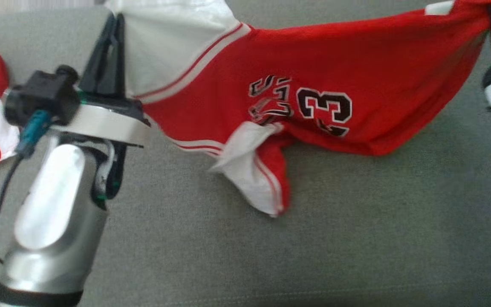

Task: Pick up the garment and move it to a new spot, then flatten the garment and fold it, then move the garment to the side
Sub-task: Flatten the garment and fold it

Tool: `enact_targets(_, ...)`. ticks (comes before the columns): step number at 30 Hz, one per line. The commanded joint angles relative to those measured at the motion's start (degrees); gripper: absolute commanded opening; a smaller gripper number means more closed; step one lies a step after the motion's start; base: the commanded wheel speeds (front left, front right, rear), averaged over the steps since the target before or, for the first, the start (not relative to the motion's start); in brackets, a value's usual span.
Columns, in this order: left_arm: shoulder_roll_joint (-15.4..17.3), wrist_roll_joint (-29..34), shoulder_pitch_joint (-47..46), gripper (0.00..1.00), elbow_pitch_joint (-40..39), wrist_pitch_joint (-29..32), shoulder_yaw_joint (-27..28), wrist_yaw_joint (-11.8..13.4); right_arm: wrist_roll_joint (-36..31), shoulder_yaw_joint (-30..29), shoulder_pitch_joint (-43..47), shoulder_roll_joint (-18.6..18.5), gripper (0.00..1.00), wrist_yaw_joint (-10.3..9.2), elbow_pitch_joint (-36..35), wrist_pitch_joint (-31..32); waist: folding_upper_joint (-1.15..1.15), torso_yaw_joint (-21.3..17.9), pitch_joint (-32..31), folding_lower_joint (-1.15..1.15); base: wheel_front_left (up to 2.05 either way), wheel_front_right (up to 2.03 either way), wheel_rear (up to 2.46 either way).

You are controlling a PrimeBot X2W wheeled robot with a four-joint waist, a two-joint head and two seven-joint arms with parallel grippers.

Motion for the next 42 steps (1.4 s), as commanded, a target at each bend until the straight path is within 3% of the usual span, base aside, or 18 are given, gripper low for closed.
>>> enact_targets(1, 2.28, 0.76, -1.59, 0.0, -3.48, -0.69, 2.89, 0.11, 1.23, -1.15, 0.47, -1.42, 0.0, 0.42, -2.99, 0.62, 0.0, -0.66, -1.31, 0.0, 0.0, 0.0, 0.0)
enact_targets(8, 4.7, 3.61, -4.42, 0.0, -15.33, -0.61, 4.75, -0.32, 3.95, -11.68, 1.76, -0.61, 0.0, 0.42, -15.31, 4.41, 0.0, -0.55, -4.99, 0.0, 0.0, 0.0, 0.0)
enact_targets(14, 6.13, 3.41, -9.96, 0.0, -20.47, 3.62, 5.19, -1.08, 0.78, -20.58, 0.54, 4.73, 0.0, 0.42, -23.38, 10.16, 0.0, -0.59, -7.91, 0.0, 0.0, 0.0, 0.0)
enact_targets(21, 5.81, 1.39, -12.86, 0.0, -18.94, 6.87, 4.96, -1.93, -4.44, -27.05, -0.53, 12.82, 0.0, 0.42, -27.34, 18.81, 0.0, -0.81, -8.74, 0.0, 0.0, 0.0, 0.0)
enact_targets(27, 4.59, -0.36, -16.52, 0.0, -12.61, 5.78, 4.69, -3.35, -9.11, -31.03, -2.46, 17.04, 0.0, 0.42, -26.75, 23.31, 0.0, -0.43, -6.84, 0.0, 0.0, 0.0, 0.0)
enact_targets(33, 2.78, -1.36, -26.64, 0.0, 0.63, 3.32, 4.38, -6.0, -12.91, -31.51, -10.31, 20.56, 0.0, 0.42, -20.28, 23.27, 0.0, -0.72, -3.11, 0.0, 0.0, 0.0, 0.0)
enact_targets(36, 2.0, -1.11, -33.49, 0.0, 9.5, 3.0, 3.89, -7.22, -14.49, -29.88, -16.52, 21.54, 0.0, 0.42, -14.45, 20.45, 0.0, -1.42, -1.5, 0.0, 0.0, 0.0, 0.0)
enact_targets(42, 1.99, 1.82, -46.55, 0.0, 23.92, 0.15, 3.59, -7.52, -16.29, -21.07, -26.98, 22.03, 0.0, 0.42, -2.49, 10.09, 0.0, -3.25, -1.02, 0.0, 0.0, 0.0, 0.0)
